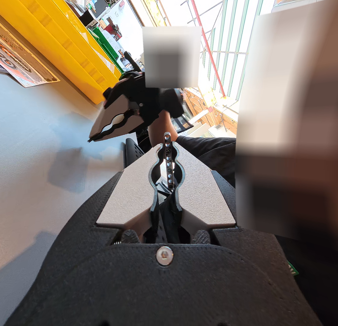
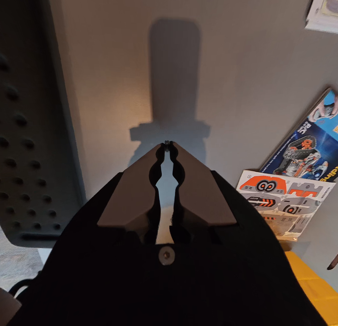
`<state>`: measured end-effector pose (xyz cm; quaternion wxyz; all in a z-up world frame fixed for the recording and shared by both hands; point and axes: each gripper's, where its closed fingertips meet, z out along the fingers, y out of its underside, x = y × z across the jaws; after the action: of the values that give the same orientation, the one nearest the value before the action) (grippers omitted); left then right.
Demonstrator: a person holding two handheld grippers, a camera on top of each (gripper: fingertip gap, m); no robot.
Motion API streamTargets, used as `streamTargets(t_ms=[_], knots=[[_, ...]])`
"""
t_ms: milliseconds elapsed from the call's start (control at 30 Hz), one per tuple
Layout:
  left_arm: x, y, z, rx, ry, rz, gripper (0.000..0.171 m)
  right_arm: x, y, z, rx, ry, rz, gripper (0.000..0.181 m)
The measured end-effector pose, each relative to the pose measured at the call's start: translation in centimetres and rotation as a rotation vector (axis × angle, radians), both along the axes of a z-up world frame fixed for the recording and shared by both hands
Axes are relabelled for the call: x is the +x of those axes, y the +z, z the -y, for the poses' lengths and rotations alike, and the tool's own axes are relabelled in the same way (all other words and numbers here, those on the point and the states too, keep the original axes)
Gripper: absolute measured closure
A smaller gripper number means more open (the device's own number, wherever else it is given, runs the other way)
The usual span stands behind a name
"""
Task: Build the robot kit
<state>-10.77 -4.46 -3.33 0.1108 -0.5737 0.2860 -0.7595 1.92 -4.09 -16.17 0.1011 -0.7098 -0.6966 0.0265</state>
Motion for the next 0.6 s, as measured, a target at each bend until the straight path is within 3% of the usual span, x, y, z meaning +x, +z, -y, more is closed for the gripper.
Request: streamTargets(t_ms=[300, 400, 600], knots=[[0.6, -1.5, -0.6, -0.005, 0.035, -0.072, 0.167, -5.1, 8.0, -0.5, 0.267, 0.083, -0.494, 0.178], [0.5, -1.8, -1.1, -0.015, 0.068, -0.090, 0.167, -6.1, 10.4, -2.5, 0.451, 0.064, -0.612, 0.178], [0.4, -1.9, -2.0, 0.029, 0.129, -0.097, 0.167, -8.2, 18.8, -6.8, 0.884, 0.062, -0.840, 0.178]])
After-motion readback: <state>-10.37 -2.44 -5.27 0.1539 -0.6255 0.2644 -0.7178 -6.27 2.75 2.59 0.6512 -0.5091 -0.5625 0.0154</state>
